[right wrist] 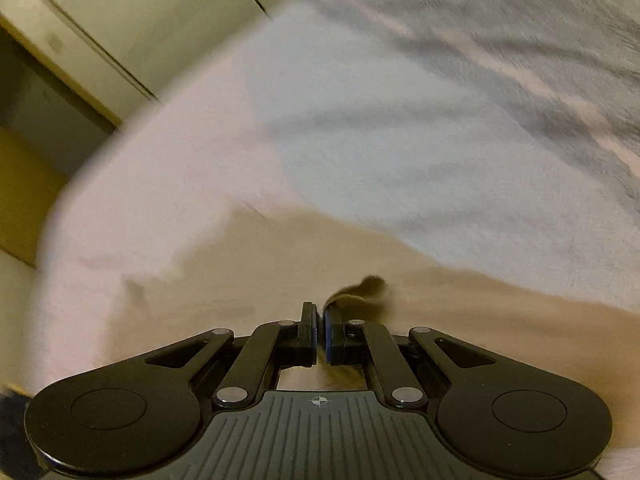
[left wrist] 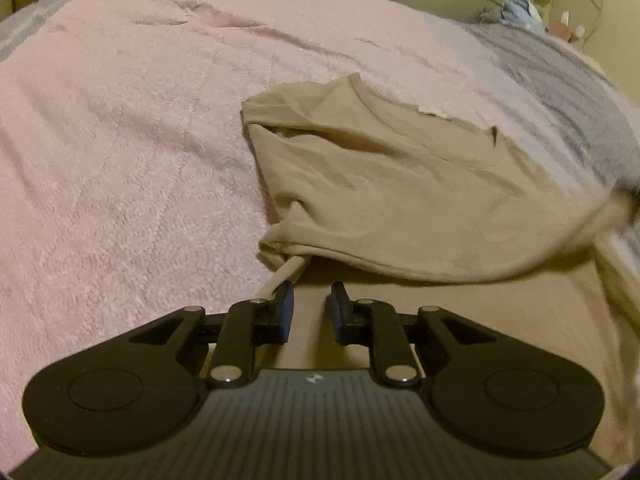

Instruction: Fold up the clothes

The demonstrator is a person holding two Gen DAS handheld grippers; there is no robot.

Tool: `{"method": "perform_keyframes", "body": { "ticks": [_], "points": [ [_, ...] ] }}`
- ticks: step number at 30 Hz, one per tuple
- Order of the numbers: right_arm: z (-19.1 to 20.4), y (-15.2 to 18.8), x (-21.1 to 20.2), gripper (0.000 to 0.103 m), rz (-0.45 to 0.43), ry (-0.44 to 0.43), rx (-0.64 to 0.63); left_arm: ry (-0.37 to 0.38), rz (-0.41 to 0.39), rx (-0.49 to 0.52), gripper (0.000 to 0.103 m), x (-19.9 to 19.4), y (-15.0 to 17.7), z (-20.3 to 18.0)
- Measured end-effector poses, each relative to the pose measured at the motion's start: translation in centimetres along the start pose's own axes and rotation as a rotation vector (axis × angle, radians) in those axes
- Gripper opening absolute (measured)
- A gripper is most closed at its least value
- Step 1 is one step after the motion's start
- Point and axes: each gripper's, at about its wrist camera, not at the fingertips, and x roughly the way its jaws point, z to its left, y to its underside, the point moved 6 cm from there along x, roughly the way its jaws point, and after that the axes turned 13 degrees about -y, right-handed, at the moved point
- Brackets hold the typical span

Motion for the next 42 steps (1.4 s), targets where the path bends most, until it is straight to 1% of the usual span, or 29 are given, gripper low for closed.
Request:
{"method": "perform_keyframes", "body": {
  "ticks": [2,3,5,7,8,9,11,14,15,17,18,20,21,24,25,27,28,29,30,31,34,37,38,40,42],
  "points": [
    [0.4,-1.3,-0.6,0.002,-0.024,0.061,-0.094,-0.015,0.005,-0.001,0.015,0.4,0.3,0.3],
    [-0.7,-1.6,-0.4,0.002,-0.006,0.106,-0.091,-0.02,0.011,-0.013,0.015,0.5,0.4,0.6],
    [-3.2,-1.0,0.9,0.003,0.072,0.139,-0.024,-0.023,0.014,-0.044,0.014,0.4,0.4,1.1],
    [-5.1,0.2,2.4,0.003,0.16,0.169,0.017,-0.032,0.007,-0.048,0.015,0.1,0.4,1.3],
    [-5.4,0.9,2.8,0.003,0.174,0.195,-0.003,-0.037,0.006,-0.045,0.015,0.0,0.4,1.3],
    [-5.5,1.5,3.2,0.003,0.184,0.223,-0.028,-0.042,0.005,-0.042,0.015,-0.1,0.5,1.3],
    [-6.5,2.1,3.7,0.003,0.182,0.242,-0.004,-0.053,0.003,-0.036,0.015,-0.2,0.6,1.4],
    [-6.8,2.2,2.7,0.003,0.159,0.219,0.052,-0.078,0.01,-0.047,0.013,-0.6,0.8,2.0],
    [-7.2,1.9,2.7,0.003,0.157,0.224,0.06,-0.078,0.014,-0.051,0.013,-0.8,0.7,2.1],
    [-7.3,1.6,2.0,0.007,0.154,0.246,0.069,-0.066,0.011,-0.045,0.013,-1.6,0.2,2.1],
    [-7.2,1.2,1.3,0.012,0.13,0.295,0.041,-0.06,0.004,-0.036,0.013,-2.1,-0.1,1.9],
    [-6.8,0.3,-0.1,0.031,0.074,0.403,-0.023,-0.044,-0.026,0.004,0.013,-3.2,-0.9,1.4],
    [-6.5,0.3,-0.5,0.042,0.063,0.39,-0.026,-0.035,-0.045,0.015,0.013,-3.6,-1.5,1.1],
    [-5.6,0.6,-1.3,0.042,0.037,0.32,-0.024,0.005,-0.09,0.034,0.013,-4.3,-3.0,0.0],
    [-5.2,1.0,-1.2,0.042,0.055,0.259,-0.004,0.015,-0.096,0.048,0.013,-3.9,-3.4,-0.6],
    [-4.8,2.3,-0.2,0.041,0.108,0.185,0.025,0.034,-0.106,0.075,0.013,-3.1,-4.1,-1.7],
    [-5.0,3.0,0.2,0.041,0.132,0.191,0.046,0.04,-0.102,0.09,0.013,-2.6,-4.2,-2.2],
    [-5.3,3.4,0.2,0.041,0.131,0.2,0.081,0.047,-0.098,0.105,0.013,-2.2,-4.4,-2.6],
    [-5.6,3.7,0.1,0.042,0.128,0.209,0.118,0.055,-0.094,0.121,0.014,-2.0,-4.3,-2.9],
    [-6.0,3.9,-0.3,0.042,0.106,0.196,0.181,0.062,-0.09,0.138,0.014,-1.8,-4.3,-3.2],
    [-7.6,4.8,-2.1,0.042,-0.003,0.077,0.444,0.06,-0.074,0.187,0.015,-0.9,-3.6,-3.2],
    [-9.2,5.5,-1.8,0.042,-0.084,-0.009,0.634,0.038,-0.049,0.189,0.015,0.4,-3.1,-2.2],
    [-9.8,5.5,-1.2,0.042,-0.091,-0.019,0.687,0.036,-0.04,0.185,0.012,0.7,-3.1,-1.9],
    [-10.5,5.7,-0.3,0.041,-0.101,-0.038,0.749,0.04,-0.031,0.199,0.009,1.1,-3.1,-1.5],
    [-10.7,5.9,0.3,0.041,-0.11,-0.037,0.768,0.053,-0.029,0.227,0.01,0.8,-3.2,-1.5]
  ]
}}
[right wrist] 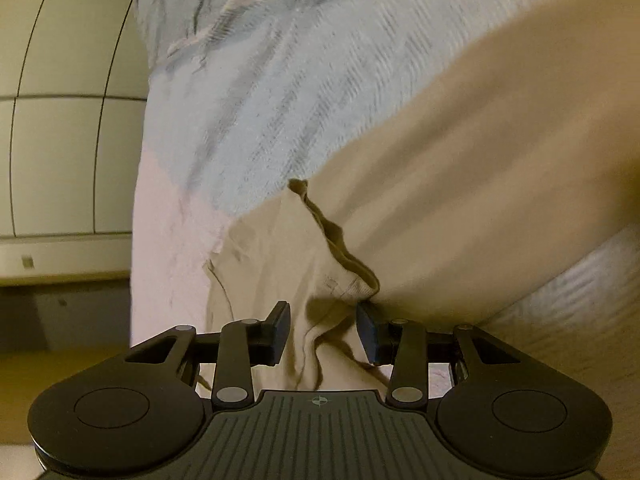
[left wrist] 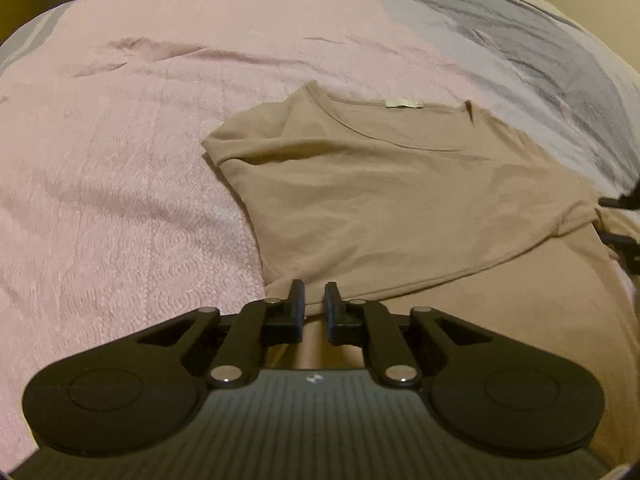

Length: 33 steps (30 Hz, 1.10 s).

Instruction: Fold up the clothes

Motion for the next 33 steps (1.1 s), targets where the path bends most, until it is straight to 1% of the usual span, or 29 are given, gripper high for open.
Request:
{"method": "perform_keyframes", "body": {
  "ticks": [1,2,3,4,5,6,8,10,11,13,14,16,17,18,19,20,21,24,26,29,32,33],
  "points": [
    [0.1,0.1,0.1,0.041,0.001,-0.002,0.001,0.011,-0.001,0.01,0.01,-0.3,-0.1,0.0],
    [0.2,0.1,0.2,0.041,0.003,-0.002,-0.004,0.02,0.001,0.016,0.014,-0.7,-0.1,0.1],
    [0.4,0.1,0.2,0.041,0.005,0.005,-0.014,0.028,0.003,0.021,0.023,-1.1,0.0,0.1],
    [0.5,0.2,0.3,0.042,0.005,0.013,-0.024,0.036,0.004,0.026,0.028,-1.5,0.0,0.2],
    [0.7,0.2,0.3,0.042,0.008,0.02,-0.034,0.029,0.005,0.014,0.033,-1.8,0.0,0.5],
    [0.7,0.4,0.2,0.042,0.012,0.024,-0.044,0.027,0.011,-0.008,0.033,-1.9,0.1,0.9],
    [0.5,0.3,0.3,0.042,0.015,0.03,-0.056,0.044,0.036,-0.098,0.036,-1.6,0.1,1.9],
    [0.3,0.3,0.4,0.042,0.014,0.026,-0.052,0.062,0.073,-0.218,0.037,-0.6,0.2,3.1],
    [0.3,0.3,0.5,0.042,0.013,0.024,-0.048,0.08,0.091,-0.264,0.036,0.1,0.3,3.4],
    [0.2,0.4,0.8,0.042,0.012,0.018,-0.045,0.11,0.125,-0.298,0.026,1.5,0.7,3.6],
    [0.2,0.7,0.5,0.042,0.012,0.018,-0.047,0.112,0.119,-0.279,0.009,1.6,0.8,3.5],
    [0.2,0.9,0.5,0.041,0.007,0.019,-0.054,0.115,0.105,-0.241,0.007,1.9,0.8,3.3],
    [0.4,1.0,0.4,0.041,0.005,0.024,-0.068,0.091,0.071,-0.197,0.006,1.2,0.6,3.3],
    [0.5,1.0,0.4,0.038,0.004,0.03,-0.082,0.068,0.037,-0.152,0.006,0.4,0.4,3.3],
    [0.8,1.1,0.4,0.022,0.013,0.039,-0.112,0.044,0.004,-0.11,0.006,-0.3,0.2,3.3],
    [1.0,1.3,0.3,0.016,0.025,0.055,-0.143,0.033,0.008,-0.102,0.006,-0.4,0.4,3.6],
    [1.1,1.3,0.4,0.014,0.032,0.078,-0.172,0.022,0.011,-0.095,0.006,-0.5,0.6,3.9],
    [0.2,1.8,0.9,0.014,0.059,0.097,-0.162,-0.011,0.022,-0.072,0.009,-0.8,1.2,4.9],
    [-0.3,2.0,1.1,0.014,0.055,0.103,-0.155,-0.029,0.071,-0.05,0.01,0.9,1.9,4.4],
    [0.0,2.0,0.8,0.015,0.044,0.089,-0.153,-0.055,0.052,-0.021,0.014,0.9,1.4,3.8],
    [0.5,1.9,0.3,0.02,0.037,0.067,-0.169,-0.069,0.049,-0.034,0.015,-0.1,1.3,4.2],
    [0.6,1.9,0.2,0.025,0.034,0.06,-0.174,-0.081,0.048,-0.04,0.015,-0.6,1.3,4.6]
  ]
}}
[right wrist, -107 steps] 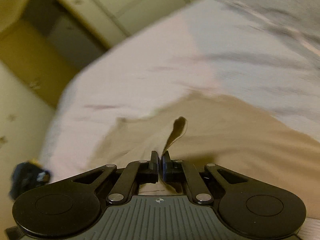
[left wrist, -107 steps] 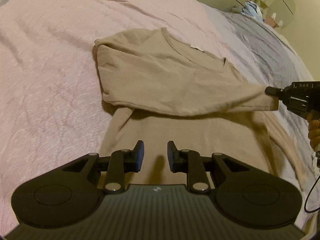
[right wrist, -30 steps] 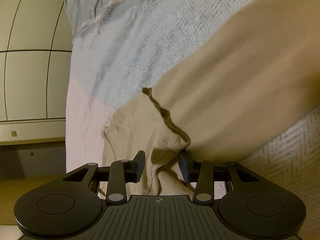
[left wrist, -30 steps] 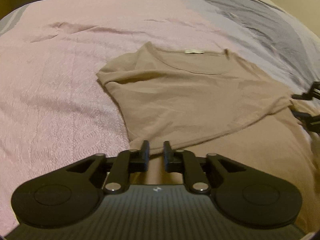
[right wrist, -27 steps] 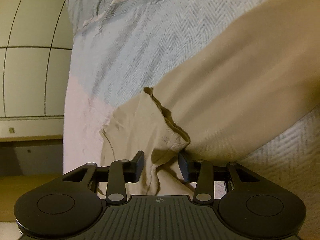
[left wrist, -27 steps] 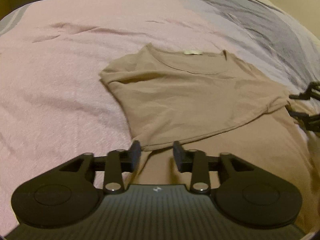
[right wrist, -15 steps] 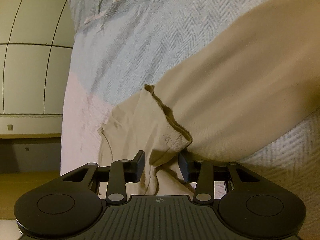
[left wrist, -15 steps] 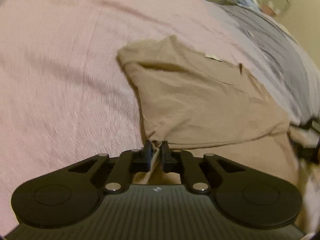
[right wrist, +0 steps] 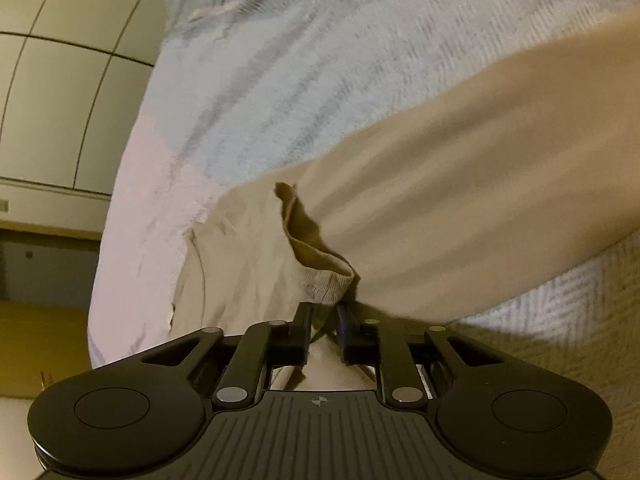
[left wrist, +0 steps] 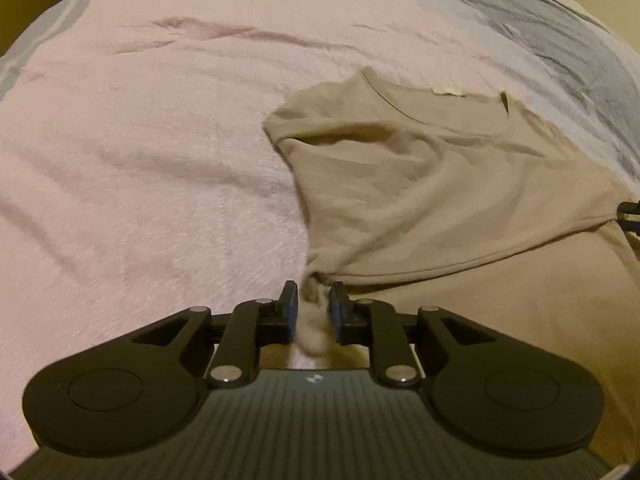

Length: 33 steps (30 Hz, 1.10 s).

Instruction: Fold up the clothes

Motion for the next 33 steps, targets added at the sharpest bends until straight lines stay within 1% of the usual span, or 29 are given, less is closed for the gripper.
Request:
{"method": "perform_keyframes", "body": {
  "ticks": [1,2,3,4,6,8,9,10,11,12,13,15,17,18,20,21,22,23,25,26,28,29,31,32,33],
  "points": [
    [0.1,0.0,-0.2,0.03,-0.003,-0.007,-0.005,-0.018,-0.003,-0.006,0.015,-0.5,0.0,0.5],
    [-0.1,-0.2,-0.3,0.033,-0.024,-0.024,0.017,-0.034,-0.006,-0.019,0.015,-1.1,-0.1,1.0],
    [-0.3,-0.3,-0.4,0.039,-0.039,-0.039,0.042,-0.042,-0.011,-0.035,0.014,-1.8,-0.2,1.6],
    [-0.5,-0.3,-0.5,0.041,-0.052,-0.054,0.067,-0.047,-0.02,-0.056,0.014,-2.5,-0.4,1.8],
    [-0.9,-0.5,-0.1,0.041,-0.06,-0.057,0.101,-0.027,-0.043,-0.098,0.013,-3.3,-1.1,2.0],
    [-1.1,-0.4,0.1,0.04,-0.063,-0.038,0.082,0.027,-0.054,-0.123,0.014,-3.2,-2.1,1.3],
    [-1.0,-0.4,0.2,0.035,-0.065,-0.027,0.067,0.045,-0.055,-0.124,0.014,-2.9,-2.4,0.7],
    [-1.0,-0.4,0.2,0.022,-0.066,-0.016,0.052,0.063,-0.052,-0.119,0.013,-2.3,-2.6,-0.1],
    [-0.6,-0.4,0.5,0.02,-0.061,0.019,0.02,0.085,-0.047,-0.107,0.014,-1.7,-2.7,-1.0],
    [-0.2,-0.3,0.6,0.015,-0.053,0.058,-0.024,0.093,-0.033,-0.094,0.014,-1.0,-2.7,-1.8],
    [0.6,-0.3,0.8,0.012,-0.042,0.109,-0.103,0.101,-0.02,-0.08,0.014,-0.3,-2.6,-2.6],
    [3.1,0.2,1.4,0.011,-0.012,0.246,-0.352,0.106,-0.003,-0.073,0.014,0.5,-2.0,-3.3],
    [6.8,2.2,2.6,0.011,0.004,0.369,-0.727,0.11,0.009,-0.082,0.014,0.7,-1.5,-3.4],
    [8.4,3.8,3.3,0.011,0.007,0.41,-0.927,0.114,0.013,-0.094,0.014,0.7,-1.3,-3.2],
    [10.4,8.7,5.2,0.011,0.042,0.464,-1.359,0.12,0.029,-0.127,0.014,0.7,-0.9,-2.6],
    [10.2,11.1,6.1,0.011,0.101,0.476,-1.517,0.123,0.038,-0.143,0.014,0.7,-0.7,-2.4],
    [9.2,13.5,6.5,0.011,0.182,0.479,-1.621,0.126,0.046,-0.159,0.014,0.7,-0.6,-2.1],
    [8.3,15.0,6.9,0.011,0.239,0.481,-1.666,0.129,0.049,-0.166,0.013,0.7,-0.5,-1.9],
    [6.3,17.3,7.4,0.013,0.334,0.499,-1.731,0.131,0.053,-0.174,0.014,0.6,-0.3,-1.7],
    [5.5,18.0,7.5,0.015,0.361,0.531,-1.76,0.132,0.052,-0.175,0.014,0.5,-0.3,-1.7],
    [5.0,18.2,6.7,0.032,0.361,0.52,-1.756,0.134,0.052,-0.182,0.014,0.4,-0.2,-1.6],
    [4.9,18.2,6.3,0.034,0.359,0.512,-1.752,0.137,0.05,-0.188,0.014,0.3,-0.3,-1.6],
    [5.8,17.6,4.8,0.036,0.342,0.409,-1.643,0.142,0.047,-0.202,0.014,0.1,-0.4,-1.5],
    [6.7,17.0,3.8,0.036,0.32,0.325,-1.552,0.145,0.045,-0.208,0.014,0.0,-0.5,-1.5],
    [7.4,16.2,2.9,0.036,0.28,0.259,-1.454,0.148,0.043,-0.214,0.014,-0.2,-0.6,-1.6]
  ]
}}
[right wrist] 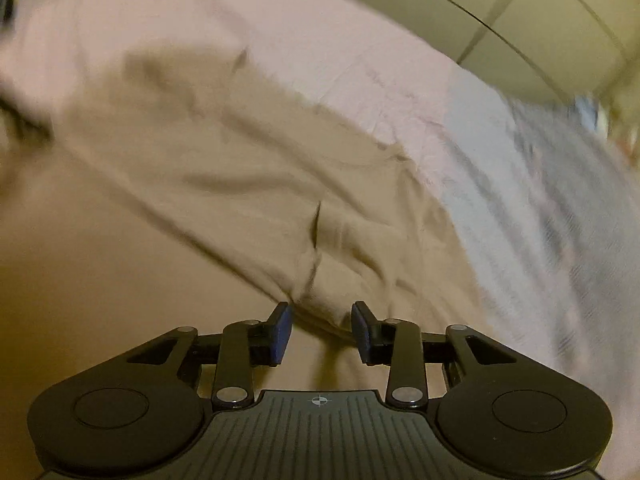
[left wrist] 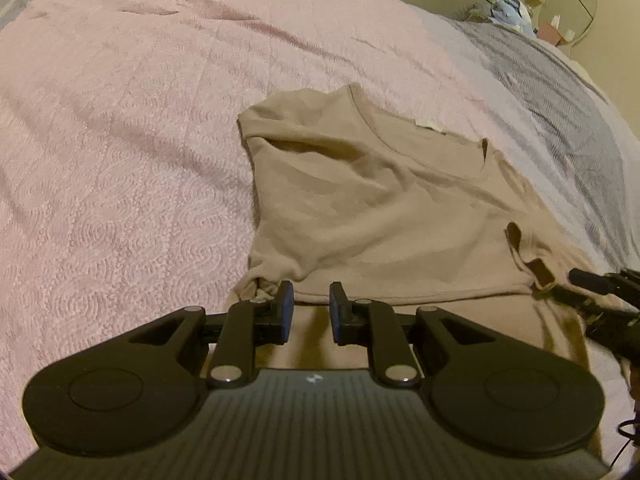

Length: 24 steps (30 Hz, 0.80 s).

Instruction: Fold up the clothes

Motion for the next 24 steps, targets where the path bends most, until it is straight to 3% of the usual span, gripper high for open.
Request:
{"method": "perform_keyframes", "body": {
  "ticks": [3,5,7,10,12,16,19,22,24],
  "points": [
    [-2.7,-1.0,-1.0,0.035,-0.118,-0.051,0.261,0.011,-0.006,0.003,0.014,-0.2,-0.3,-0.5],
    [-4.1,-1.3,0.6,0.035,-0.118,-0.085,0.36,0.017,-0.001,0.02,0.014,-0.2,-0.4,-1.2],
    [-4.7,0.2,3.6,0.035,-0.013,-0.095,0.454,0.023,0.005,0.037,0.014,-0.1,-0.4,-2.0],
    [-4.5,0.0,2.2,0.035,-0.092,-0.095,0.51,0.034,0.005,0.06,0.014,-0.6,-0.2,-3.2],
    [-5.6,0.1,-1.0,0.035,-0.198,-0.11,0.609,0.035,0.018,0.063,0.014,-0.7,0.1,-4.0],
    [-9.7,6.3,-6.3,0.036,-0.272,-0.101,0.954,0.049,0.041,0.066,0.014,-1.2,1.0,-6.0],
    [-13.9,14.2,-10.2,0.036,-0.277,0.01,1.245,0.063,0.046,0.081,0.014,-1.7,1.7,-7.8],
    [-17.6,20.9,-15.6,0.036,-0.376,0.164,1.432,0.075,0.057,0.097,0.014,-2.1,2.3,-9.2],
    [-19.5,24.4,-19.0,0.037,-0.491,0.236,1.547,0.079,0.069,0.103,0.014,-2.3,2.8,-10.0]
  ]
}}
